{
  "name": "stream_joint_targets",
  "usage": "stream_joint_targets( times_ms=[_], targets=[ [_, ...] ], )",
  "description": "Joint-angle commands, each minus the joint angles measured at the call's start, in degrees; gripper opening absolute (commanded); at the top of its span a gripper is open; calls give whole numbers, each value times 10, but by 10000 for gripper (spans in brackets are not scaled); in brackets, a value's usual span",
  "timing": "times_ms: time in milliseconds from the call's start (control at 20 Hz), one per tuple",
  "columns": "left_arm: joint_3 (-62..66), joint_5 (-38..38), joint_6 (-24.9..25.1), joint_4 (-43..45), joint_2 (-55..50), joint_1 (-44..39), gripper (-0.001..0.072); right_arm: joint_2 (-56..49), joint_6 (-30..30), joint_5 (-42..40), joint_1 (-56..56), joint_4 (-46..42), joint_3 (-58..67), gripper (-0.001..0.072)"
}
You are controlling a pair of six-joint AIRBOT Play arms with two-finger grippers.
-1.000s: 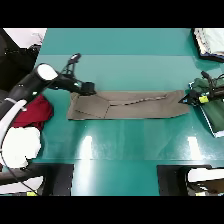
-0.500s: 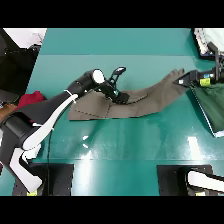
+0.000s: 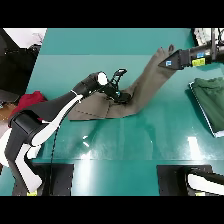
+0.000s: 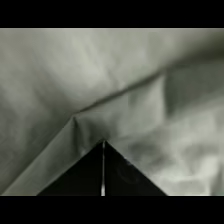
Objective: Fold the shirts.
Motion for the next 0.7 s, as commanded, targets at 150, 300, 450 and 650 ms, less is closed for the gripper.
stream_joint_targets(
  times_ms=[150, 300, 450, 650],
  targets=[
    [1, -14, -3, 4, 5, 6, 23, -31, 6, 17, 69, -22, 66, 16],
    [2, -49, -3, 15, 29, 31, 23, -68, 16, 28, 102, -59, 119, 16],
    [2, -81, -3, 72, 85, 72, 23, -105, 19, 26, 134, -57, 161, 16],
    [2, -112, 2, 155, 197, 166, 24, -160, 19, -12, 206, -53, 197, 16]
  ],
)
